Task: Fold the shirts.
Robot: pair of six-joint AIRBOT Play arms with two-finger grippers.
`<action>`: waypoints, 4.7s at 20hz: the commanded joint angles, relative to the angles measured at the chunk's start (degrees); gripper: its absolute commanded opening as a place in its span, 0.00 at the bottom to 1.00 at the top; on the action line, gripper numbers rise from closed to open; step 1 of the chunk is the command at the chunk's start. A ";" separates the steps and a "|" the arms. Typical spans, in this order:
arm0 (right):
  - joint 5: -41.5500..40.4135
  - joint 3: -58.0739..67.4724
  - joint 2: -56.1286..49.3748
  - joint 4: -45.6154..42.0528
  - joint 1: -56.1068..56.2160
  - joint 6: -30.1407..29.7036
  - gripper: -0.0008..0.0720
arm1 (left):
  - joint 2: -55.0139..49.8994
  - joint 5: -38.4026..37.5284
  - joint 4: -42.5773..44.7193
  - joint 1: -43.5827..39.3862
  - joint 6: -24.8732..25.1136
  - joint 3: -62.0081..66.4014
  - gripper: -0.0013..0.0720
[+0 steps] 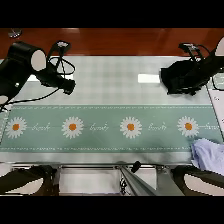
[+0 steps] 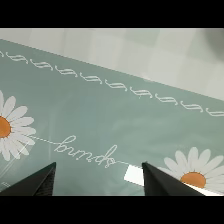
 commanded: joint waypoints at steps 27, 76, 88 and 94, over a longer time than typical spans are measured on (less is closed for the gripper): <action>-8.00 0.04 -0.02 1.05 0.04 1.05 0.85 | -0.90 10.51 -0.28 -0.02 -0.02 0.04 0.99; -46.27 3.04 29.53 35.01 -23.65 -9.05 0.05 | 10.69 -2.36 -0.02 -8.11 -2.29 34.91 0.99; -3.56 -1.64 28.83 14.99 -7.28 -4.72 0.05 | 19.89 -28.52 -1.11 -10.03 -9.27 32.00 0.99; -31.85 -22.75 25.22 12.04 24.65 6.08 0.05 | 24.57 -25.46 -1.57 -10.03 -9.64 12.48 0.98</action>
